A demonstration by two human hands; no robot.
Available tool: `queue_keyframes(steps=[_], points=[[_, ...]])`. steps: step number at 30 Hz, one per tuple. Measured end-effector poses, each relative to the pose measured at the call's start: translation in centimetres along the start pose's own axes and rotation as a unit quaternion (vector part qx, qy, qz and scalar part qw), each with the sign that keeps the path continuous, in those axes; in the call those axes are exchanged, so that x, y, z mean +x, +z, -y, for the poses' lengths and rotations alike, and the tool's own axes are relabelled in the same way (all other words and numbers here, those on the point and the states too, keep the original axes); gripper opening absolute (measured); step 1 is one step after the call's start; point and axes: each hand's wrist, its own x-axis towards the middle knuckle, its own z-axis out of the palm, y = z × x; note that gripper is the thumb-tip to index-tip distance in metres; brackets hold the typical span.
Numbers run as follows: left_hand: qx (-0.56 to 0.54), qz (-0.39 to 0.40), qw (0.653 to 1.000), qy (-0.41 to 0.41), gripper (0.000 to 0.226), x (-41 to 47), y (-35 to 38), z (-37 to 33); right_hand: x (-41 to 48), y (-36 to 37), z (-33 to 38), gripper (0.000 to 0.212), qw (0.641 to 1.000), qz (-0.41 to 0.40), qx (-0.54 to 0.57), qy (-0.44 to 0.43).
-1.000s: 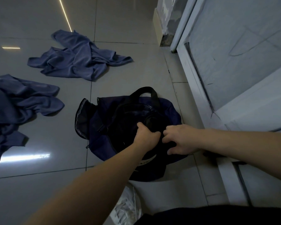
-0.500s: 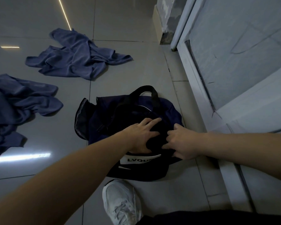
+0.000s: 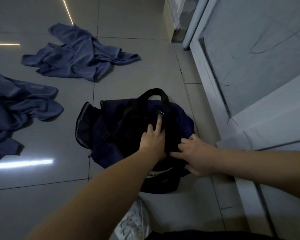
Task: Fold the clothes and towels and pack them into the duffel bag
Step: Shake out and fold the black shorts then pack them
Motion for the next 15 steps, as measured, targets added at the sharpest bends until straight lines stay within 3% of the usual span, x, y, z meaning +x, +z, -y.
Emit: queue_keyframes(steps=[3, 9, 12, 15], points=[[-0.03, 0.032, 0.999, -0.022, 0.093, 0.2, 0.6, -0.1, 0.4, 0.7, 0.2, 0.073, 1.0, 0.026, -0.01, 0.004], [-0.136, 0.153, 0.978, 0.044, 0.089, -1.0, -2.3, 2.6, 0.4, -1.0, 0.5, 0.074, 0.999, 0.027, 0.019, 0.012], [-0.098, 0.154, 0.981, 0.069, 0.069, -2.9, -4.5, 4.9, 0.3, -3.4, 0.7, 0.072, 0.999, 0.026, 0.042, 0.016], [-0.085, 0.146, 0.985, 0.044, 0.041, -5.6, -7.0, 8.1, 0.9, -6.5, 1.4, 0.062, 0.999, 0.004, 0.051, 0.015]])
